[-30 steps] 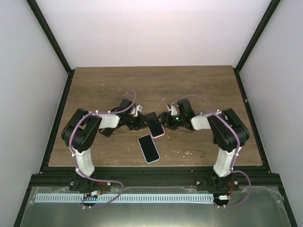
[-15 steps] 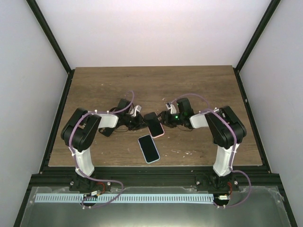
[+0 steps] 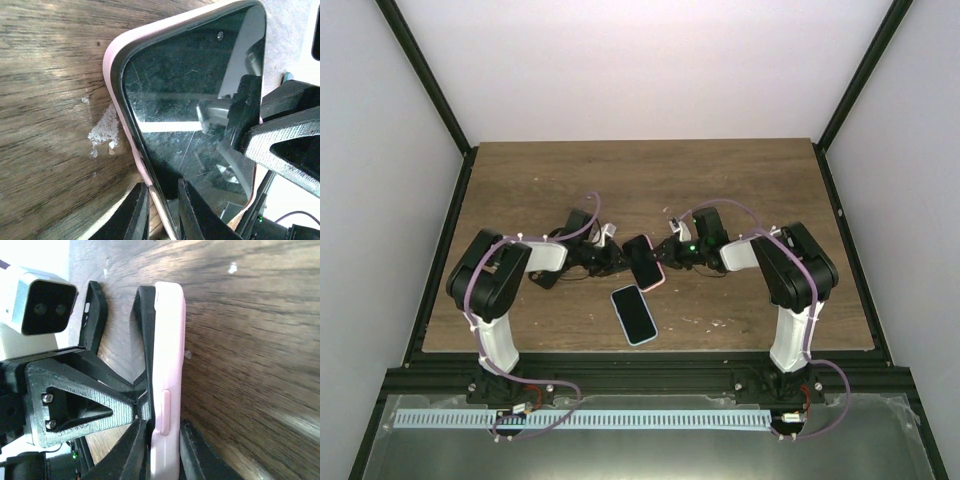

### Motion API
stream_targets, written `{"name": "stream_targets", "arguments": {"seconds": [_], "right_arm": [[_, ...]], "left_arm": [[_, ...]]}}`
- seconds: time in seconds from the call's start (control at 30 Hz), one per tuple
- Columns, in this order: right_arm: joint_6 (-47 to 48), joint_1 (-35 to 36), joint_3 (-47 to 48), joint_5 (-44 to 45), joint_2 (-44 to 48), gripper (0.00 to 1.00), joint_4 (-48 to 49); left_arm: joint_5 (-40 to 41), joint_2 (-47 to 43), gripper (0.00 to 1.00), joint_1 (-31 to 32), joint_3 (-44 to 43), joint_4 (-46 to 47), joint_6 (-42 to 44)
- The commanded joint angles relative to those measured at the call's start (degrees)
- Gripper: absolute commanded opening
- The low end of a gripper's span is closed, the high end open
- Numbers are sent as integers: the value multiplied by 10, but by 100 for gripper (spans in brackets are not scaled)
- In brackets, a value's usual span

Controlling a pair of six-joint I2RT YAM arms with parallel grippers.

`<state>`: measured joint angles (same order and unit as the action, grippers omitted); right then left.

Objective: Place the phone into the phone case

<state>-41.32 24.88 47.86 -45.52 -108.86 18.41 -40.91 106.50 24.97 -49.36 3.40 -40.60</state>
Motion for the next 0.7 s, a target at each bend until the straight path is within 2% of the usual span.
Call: {"name": "stream_targets", "arguments": {"seconds": [0.0,0.17,0.47,0.57,0.67], "right_arm": [[1,10,-1,-43,15,13,35],[-4,2,-28,-50,60,1,63],[-14,-4,-65,-66,219,1,91],[-28,-5,-73,-72,282,1,105],[-48,-4,-80,-76,328,1,124]], "left_arm": [[-4,-24,19,0,9,17,-3],[-32,-91,30,-8,14,8,-16],[-22,-281,68,-26,3,-65,-8],[-27,-329,75,-28,3,-74,-8],[-40,-374,77,-27,13,-50,-24]]}}
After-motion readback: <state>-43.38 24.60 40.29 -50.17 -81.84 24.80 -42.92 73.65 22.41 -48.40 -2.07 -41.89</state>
